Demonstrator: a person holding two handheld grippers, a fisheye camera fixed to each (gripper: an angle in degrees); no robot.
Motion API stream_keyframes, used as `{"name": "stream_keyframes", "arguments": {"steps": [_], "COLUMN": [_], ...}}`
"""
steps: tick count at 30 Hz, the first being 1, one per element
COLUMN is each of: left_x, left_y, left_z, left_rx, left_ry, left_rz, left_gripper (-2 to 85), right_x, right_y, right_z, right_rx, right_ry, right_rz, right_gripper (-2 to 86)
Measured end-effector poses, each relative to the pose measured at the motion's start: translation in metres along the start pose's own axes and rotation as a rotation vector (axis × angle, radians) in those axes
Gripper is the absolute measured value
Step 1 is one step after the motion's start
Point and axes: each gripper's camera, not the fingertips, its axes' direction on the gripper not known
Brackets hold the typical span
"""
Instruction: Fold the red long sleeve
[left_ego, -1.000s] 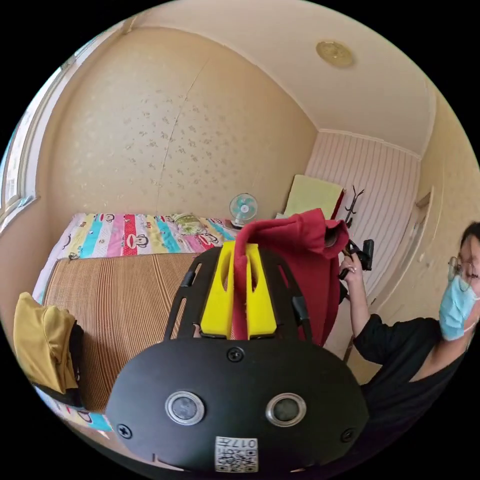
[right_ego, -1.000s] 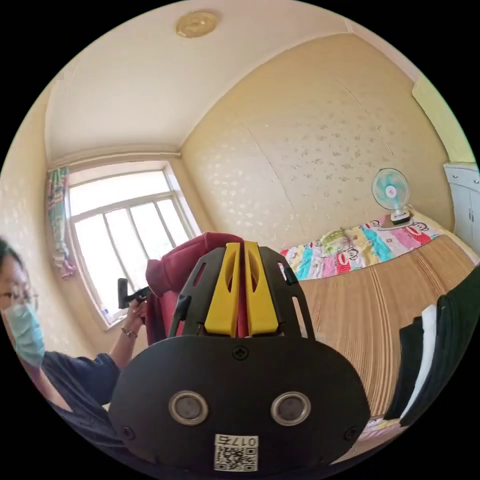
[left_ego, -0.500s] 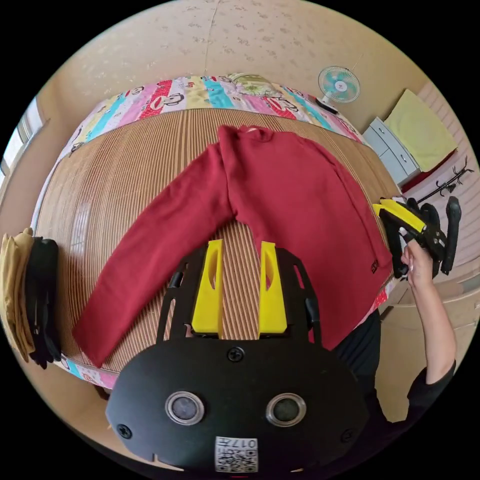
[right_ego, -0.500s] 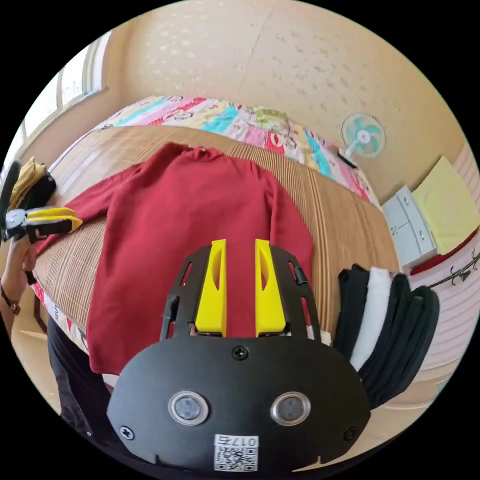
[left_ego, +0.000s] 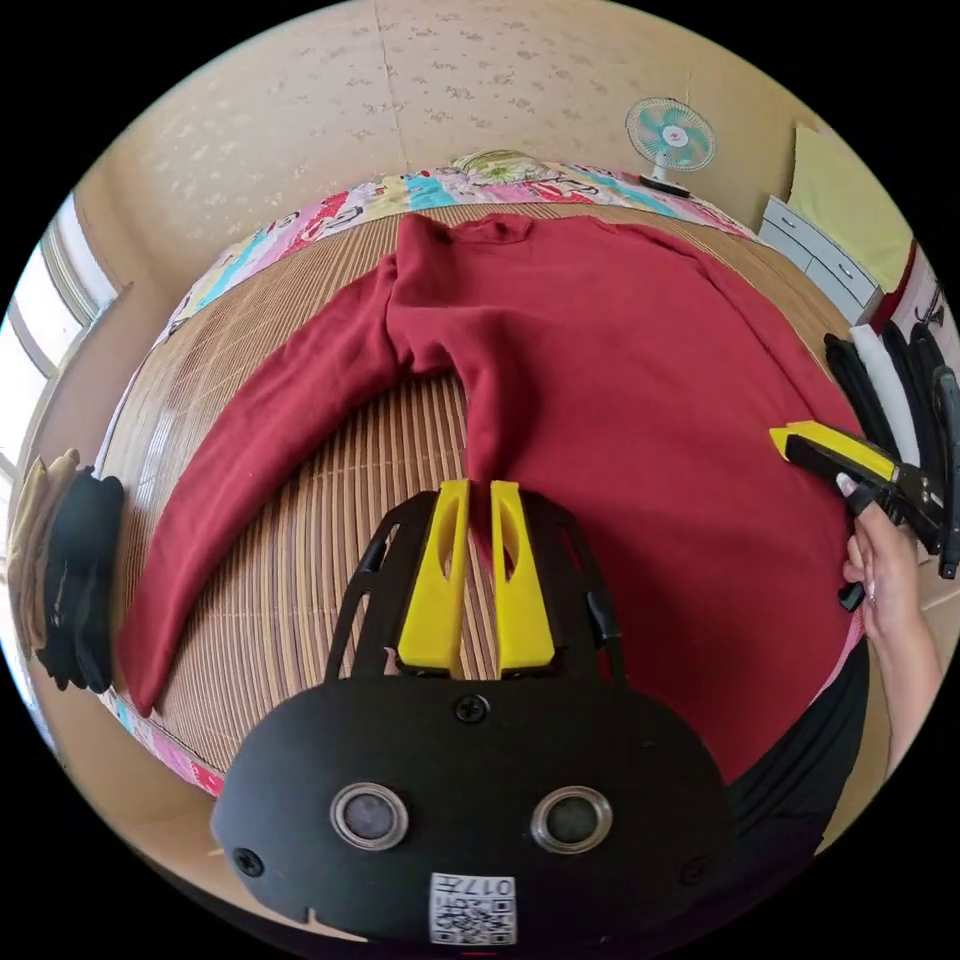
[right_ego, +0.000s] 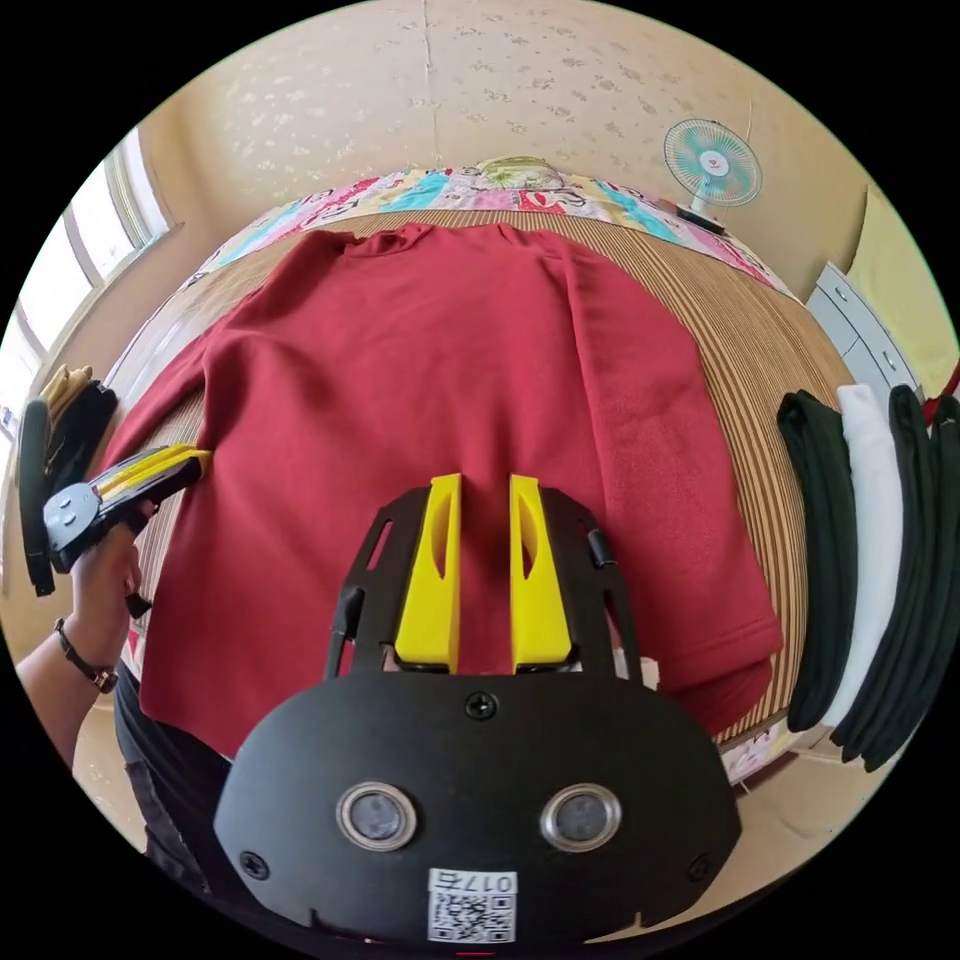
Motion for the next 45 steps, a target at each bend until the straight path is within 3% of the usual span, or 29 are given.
{"name": "stream_keyframes", "arguments": {"steps": [7, 13, 19, 22, 25, 27, 28, 29, 31, 34, 37, 40, 45], "left_x": [-0.042, -0.113, -0.206, -0.238, -0.232, -0.213, -0.194, -0.185, -0.166, -0.161, -0.18, -0.197, -0.19], "left_y": [0.046, 0.071, 0.09, 0.11, 0.135, 0.148, 0.16, 0.167, 0.212, 0.242, 0.259, 0.278, 0.301], "left_z": [-0.012, -0.026, -0.045, -0.074, -0.091, -0.078, -0.062, -0.052, -0.066, -0.076, -0.079, -0.081, -0.091], "left_rx": [-0.079, -0.173, -0.3, -0.171, -0.019, -0.061, -0.121, -0.154, 0.003, 0.051, 0.051, 0.063, 0.075], "left_ry": [-0.011, -0.068, -0.059, 0.099, 0.318, 0.337, 0.361, 0.364, 0.23, 0.158, 0.202, 0.245, 0.156], "left_rz": [0.096, 0.136, -0.022, -0.157, -0.114, -0.091, -0.057, -0.046, -0.079, -0.078, -0.097, -0.119, -0.081], "left_gripper": [4.2, 4.8, 9.4, 9.6, 8.7, 9.0, 9.5, 9.8, 10.0, 9.9, 9.5, 8.8, 8.7], "right_x": [-0.077, -0.084, -0.127, -0.096, -0.062, -0.053, -0.053, -0.055, -0.062, -0.074, -0.073, -0.054, 0.01], "right_y": [0.015, 0.03, 0.056, 0.066, 0.077, 0.089, 0.096, 0.108, 0.117, 0.136, 0.149, 0.167, 0.235], "right_z": [0.005, -0.015, -0.035, -0.064, -0.075, -0.039, -0.04, -0.048, -0.05, -0.055, -0.062, -0.08, -0.144], "right_rx": [-0.052, -0.069, -0.107, -0.007, 0.077, -0.084, -0.049, 0.012, 0.024, 0.066, 0.077, 0.089, 0.213], "right_ry": [0.274, 0.019, -0.056, -0.107, -0.013, 0.011, 0.009, 0.034, 0.1, 0.21, 0.261, 0.176, -0.029], "right_rz": [-0.091, 0.14, -0.206, -0.178, -0.109, -0.163, -0.19, -0.217, -0.236, -0.26, -0.254, -0.182, 0.024], "right_gripper": [3.9, 3.5, 3.1, 2.1, 2.5, 2.7, 2.8, 2.9, 2.9, 2.9, 3.1, 3.6, 7.1]}}
